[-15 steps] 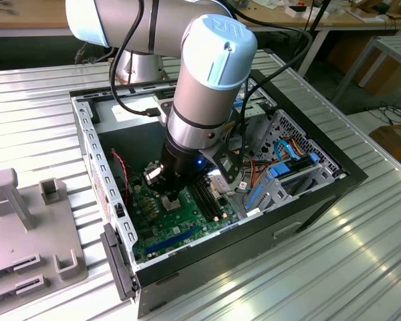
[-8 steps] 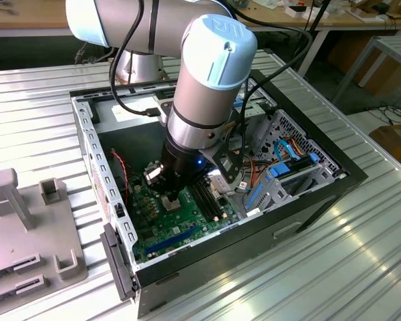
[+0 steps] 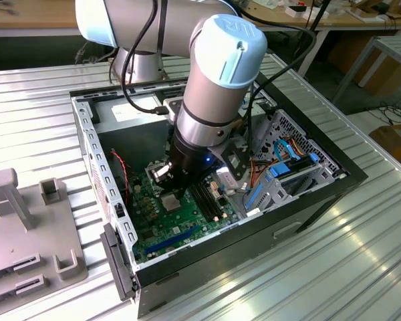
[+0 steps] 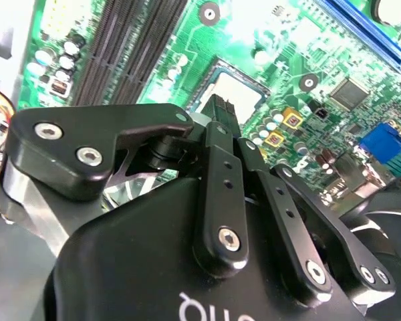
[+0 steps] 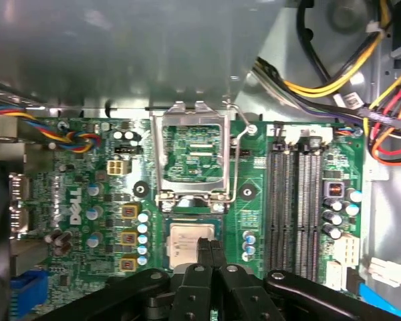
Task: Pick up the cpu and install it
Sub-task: 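Close the cpu cover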
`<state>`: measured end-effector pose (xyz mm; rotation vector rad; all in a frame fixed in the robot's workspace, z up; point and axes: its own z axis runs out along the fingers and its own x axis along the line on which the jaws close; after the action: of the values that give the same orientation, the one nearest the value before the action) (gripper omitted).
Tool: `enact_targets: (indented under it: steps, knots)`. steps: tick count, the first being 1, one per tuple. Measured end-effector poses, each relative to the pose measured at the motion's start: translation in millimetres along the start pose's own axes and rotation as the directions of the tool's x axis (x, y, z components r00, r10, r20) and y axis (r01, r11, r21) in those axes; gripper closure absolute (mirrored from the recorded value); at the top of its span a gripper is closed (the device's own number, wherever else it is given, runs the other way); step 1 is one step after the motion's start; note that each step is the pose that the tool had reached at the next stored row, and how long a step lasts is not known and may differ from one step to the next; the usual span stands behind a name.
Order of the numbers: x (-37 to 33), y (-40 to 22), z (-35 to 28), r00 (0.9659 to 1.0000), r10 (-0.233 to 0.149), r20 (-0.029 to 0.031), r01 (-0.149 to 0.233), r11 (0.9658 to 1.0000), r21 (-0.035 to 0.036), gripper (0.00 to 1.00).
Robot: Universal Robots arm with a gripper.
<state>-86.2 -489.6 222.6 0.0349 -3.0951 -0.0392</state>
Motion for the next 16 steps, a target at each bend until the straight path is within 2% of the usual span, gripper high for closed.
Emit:
enact_targets:
  steps: [3,6,8,10,11,13,14,16]
  knots:
    - [-2.2,-0.1,-0.2,1.0,-0.008,-0.0003,0.008,1.0,0.0005,0.89]
    - [-2.2,0.0,-0.1,0.998,-0.063,-0.0017,0.063,0.998,0.0029,0.89]
    - [-2.2,0.0,-0.2,0.9947,-0.103,-0.003,0.103,0.9947,0.0046,0.89]
    - [-2.3,0.0,-1.3,0.9936,-0.113,-0.0023,0.113,0.9936,0.0055,0.89]
    - [-2.3,0.2,-4.3,0.9935,-0.114,-0.0008,0.114,0.9935,0.0056,0.89]
    - [-2.1,0.8,-14.9,0.9934,-0.114,0.004,0.114,0.9934,0.0062,0.89]
    - [-2.0,0.9,-17.5,0.9934,-0.114,0.0057,0.114,0.9934,0.0065,0.89]
    - [-2.0,1.0,-18.4,0.9927,-0.12,0.0081,0.12,0.9927,0.0067,0.89]
